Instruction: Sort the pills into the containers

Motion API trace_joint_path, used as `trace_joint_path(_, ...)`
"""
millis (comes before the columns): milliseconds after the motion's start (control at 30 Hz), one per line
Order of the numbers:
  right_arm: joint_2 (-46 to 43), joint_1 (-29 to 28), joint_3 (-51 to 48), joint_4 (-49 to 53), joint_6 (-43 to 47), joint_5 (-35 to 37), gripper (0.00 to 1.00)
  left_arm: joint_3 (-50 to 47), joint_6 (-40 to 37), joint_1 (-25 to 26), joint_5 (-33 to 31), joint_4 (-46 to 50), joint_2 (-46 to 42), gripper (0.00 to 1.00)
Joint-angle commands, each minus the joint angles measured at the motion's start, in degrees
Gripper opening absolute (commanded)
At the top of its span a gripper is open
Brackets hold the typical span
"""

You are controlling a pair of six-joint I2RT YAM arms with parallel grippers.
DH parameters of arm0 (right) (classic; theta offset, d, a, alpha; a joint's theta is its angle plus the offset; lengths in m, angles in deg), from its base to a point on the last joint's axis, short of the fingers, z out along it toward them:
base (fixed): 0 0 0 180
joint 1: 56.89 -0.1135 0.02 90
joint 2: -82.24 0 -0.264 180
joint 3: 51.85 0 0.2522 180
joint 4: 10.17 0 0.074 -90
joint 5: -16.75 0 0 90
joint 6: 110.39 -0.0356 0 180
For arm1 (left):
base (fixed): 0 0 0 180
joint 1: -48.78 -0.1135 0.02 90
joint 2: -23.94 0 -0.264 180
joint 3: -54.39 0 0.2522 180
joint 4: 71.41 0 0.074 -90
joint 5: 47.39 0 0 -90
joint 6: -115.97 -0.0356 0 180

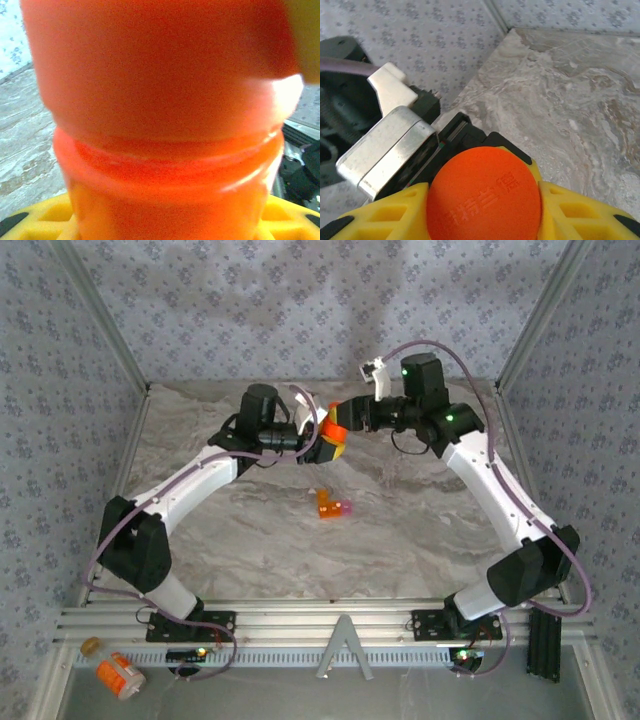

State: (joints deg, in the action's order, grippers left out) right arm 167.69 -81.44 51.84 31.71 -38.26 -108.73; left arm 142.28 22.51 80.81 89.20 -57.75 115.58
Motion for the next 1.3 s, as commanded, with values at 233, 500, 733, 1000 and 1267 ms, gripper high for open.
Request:
trace_joint_path(233,1.7,-1.5,-3.1,-2.6,-11.4,6.2,0.45,-2.9,2.1,3.7,-9.5,-13.8,-2.1,0.0)
trace_joint_path(500,-1.8,2.5,-3.8,-4.3,-10.2,1.6,0.8,-4.4,5.0,2.1,-11.0,-17.0,-1.2,0.0)
trace_joint_path(733,-7.0,8.5,-4.3,-5.5,-4.3,-7.0,0.89,-3.6,6.9,-1.6,-2.5,-18.0,-0.3,0.0)
trace_joint_path(1000,-2.1,9.9,4.6,1.5,8.7,-14.6,0.83,2.8,4.2,-3.0,11.2,-7.9,2.1,0.0)
trace_joint_path(1267,3.6,6.7,12.8,8.0,12.6,-12.5,0.81,3.8,4.1,-2.9,13.2,-6.5,3.0,0.0)
